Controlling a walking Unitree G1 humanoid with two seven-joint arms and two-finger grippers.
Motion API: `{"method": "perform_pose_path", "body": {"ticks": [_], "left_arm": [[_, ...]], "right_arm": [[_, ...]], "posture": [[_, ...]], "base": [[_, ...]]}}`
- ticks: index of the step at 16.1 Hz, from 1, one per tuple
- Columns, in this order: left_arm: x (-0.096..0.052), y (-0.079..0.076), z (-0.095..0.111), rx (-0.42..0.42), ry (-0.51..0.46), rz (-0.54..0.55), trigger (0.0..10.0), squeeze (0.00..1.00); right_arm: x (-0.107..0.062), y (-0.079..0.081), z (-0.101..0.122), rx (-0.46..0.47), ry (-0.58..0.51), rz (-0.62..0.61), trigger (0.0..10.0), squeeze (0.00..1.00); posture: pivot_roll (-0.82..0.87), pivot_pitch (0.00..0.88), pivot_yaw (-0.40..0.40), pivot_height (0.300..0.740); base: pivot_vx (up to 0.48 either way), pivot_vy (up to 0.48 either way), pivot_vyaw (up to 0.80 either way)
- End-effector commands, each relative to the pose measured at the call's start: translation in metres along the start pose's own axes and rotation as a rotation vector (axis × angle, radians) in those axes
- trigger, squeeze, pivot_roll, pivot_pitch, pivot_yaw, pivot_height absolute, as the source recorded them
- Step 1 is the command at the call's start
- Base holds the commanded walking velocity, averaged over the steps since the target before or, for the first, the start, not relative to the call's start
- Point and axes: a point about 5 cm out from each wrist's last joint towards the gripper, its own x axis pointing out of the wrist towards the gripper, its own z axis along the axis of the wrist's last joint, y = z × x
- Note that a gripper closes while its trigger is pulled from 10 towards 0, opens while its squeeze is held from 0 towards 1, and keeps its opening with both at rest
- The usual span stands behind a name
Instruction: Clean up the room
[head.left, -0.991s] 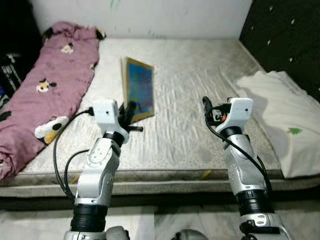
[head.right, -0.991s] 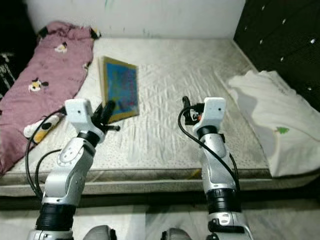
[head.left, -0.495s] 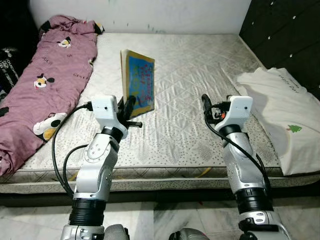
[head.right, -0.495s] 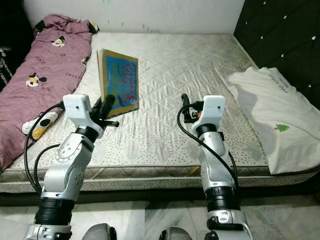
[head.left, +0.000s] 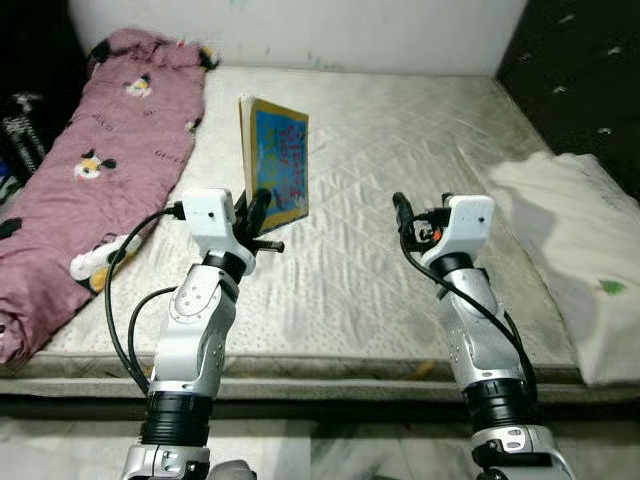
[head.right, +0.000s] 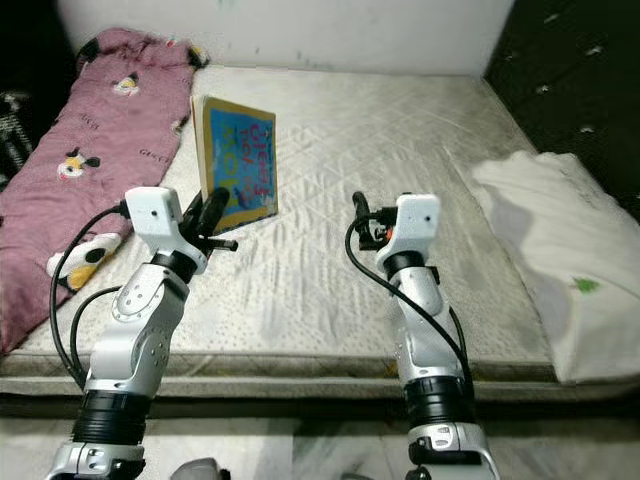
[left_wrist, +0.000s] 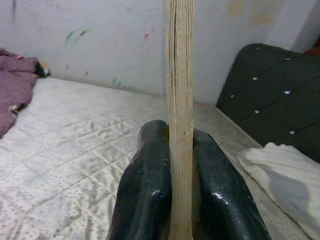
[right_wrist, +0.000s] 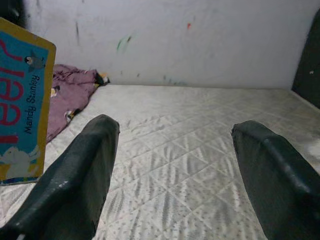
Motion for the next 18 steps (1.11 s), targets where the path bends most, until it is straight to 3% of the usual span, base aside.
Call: {"method": "perform_pose_path", "body": {"ticks": [1, 4, 12, 15, 18], "left_arm": [[0.004, 0.000, 0.010, 0.008, -0.053, -0.003, 10.0, 0.00], [0.005, 0.005, 0.005, 0.008, -0.035, 0.042, 10.0, 0.00], [0.003, 0.019, 0.001, 0.068, -0.017, 0.115, 10.0, 0.00], [0.005, 0.017, -0.002, 0.060, -0.004, 0.095, 10.0, 0.00], [0.006, 0.015, -0.002, 0.056, -0.005, 0.085, 10.0, 0.00]], "right_arm": [[0.005, 0.001, 0.008, -0.012, -0.032, 0.011, 10.0, 0.00], [0.003, -0.005, 0.005, -0.080, -0.040, 0.025, 10.0, 0.00], [0.002, -0.001, 0.000, -0.083, -0.053, 0.017, 10.0, 0.00], [0.003, -0.001, 0.000, -0.078, -0.054, 0.011, 10.0, 0.00], [0.003, 0.000, -0.001, -0.070, -0.053, 0.007, 10.0, 0.00]], "posture": [[-0.06, 0.000, -0.025, 0.740], [-0.05, 0.000, -0.021, 0.740], [-0.05, 0.000, 0.007, 0.740], [-0.05, 0.000, 0.013, 0.740], [-0.06, 0.000, 0.012, 0.740]], "base": [[0.304, 0.000, 0.00], [0.000, 0.000, 0.00], [0.000, 0.000, 0.14], [0.000, -0.295, 0.71], [0.000, -0.350, 0.00]]}}
